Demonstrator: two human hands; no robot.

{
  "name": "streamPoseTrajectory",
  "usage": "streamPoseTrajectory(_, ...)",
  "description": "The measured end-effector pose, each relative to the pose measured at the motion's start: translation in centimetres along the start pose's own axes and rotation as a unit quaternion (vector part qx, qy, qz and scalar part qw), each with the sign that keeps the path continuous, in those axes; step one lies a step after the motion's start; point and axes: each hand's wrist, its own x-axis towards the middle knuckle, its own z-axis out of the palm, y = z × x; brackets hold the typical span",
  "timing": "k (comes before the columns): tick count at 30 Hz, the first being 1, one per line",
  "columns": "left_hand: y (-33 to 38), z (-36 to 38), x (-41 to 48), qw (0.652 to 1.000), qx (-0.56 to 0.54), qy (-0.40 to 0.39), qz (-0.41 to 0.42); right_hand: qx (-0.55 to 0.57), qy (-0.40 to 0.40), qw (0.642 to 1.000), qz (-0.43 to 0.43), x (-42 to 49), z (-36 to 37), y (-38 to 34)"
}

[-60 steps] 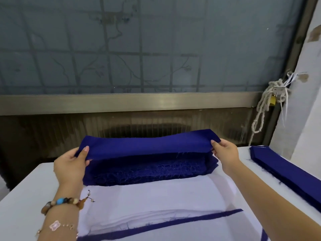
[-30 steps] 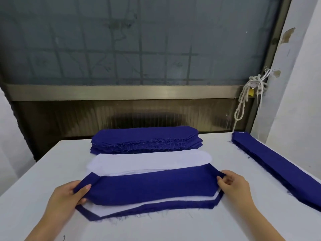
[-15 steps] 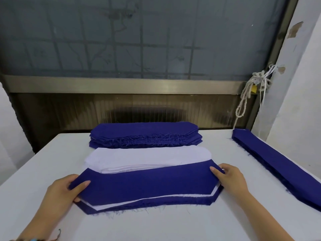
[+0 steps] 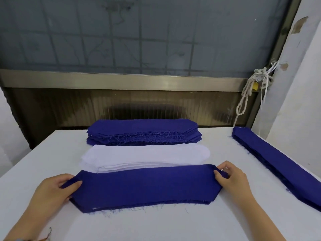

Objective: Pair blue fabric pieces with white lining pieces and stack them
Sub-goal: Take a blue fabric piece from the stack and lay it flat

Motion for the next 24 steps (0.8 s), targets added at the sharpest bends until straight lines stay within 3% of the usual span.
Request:
streamPoseTrajectory(3, 0.1, 0.2, 0.0, 0.998, 0.061, 0.002, 0.020, -0.070, -0.033, 0.997, -0.002, 0.0, 0.5, 0.3)
streamPoseTrajectory(8, 0.9, 0.6, -0.2, 0.990, 0.114, 0.062, 0.060, -0.059, -0.014, 0.998, -0.003, 0.2, 0.6, 0.6)
streamPoseTrajectory(24, 0.7, 0.8, 0.1, 0.985, 0.147, 0.085, 0.042, -0.140, 0.043, 0.988, 0.039, 1.0, 1.0, 0.0)
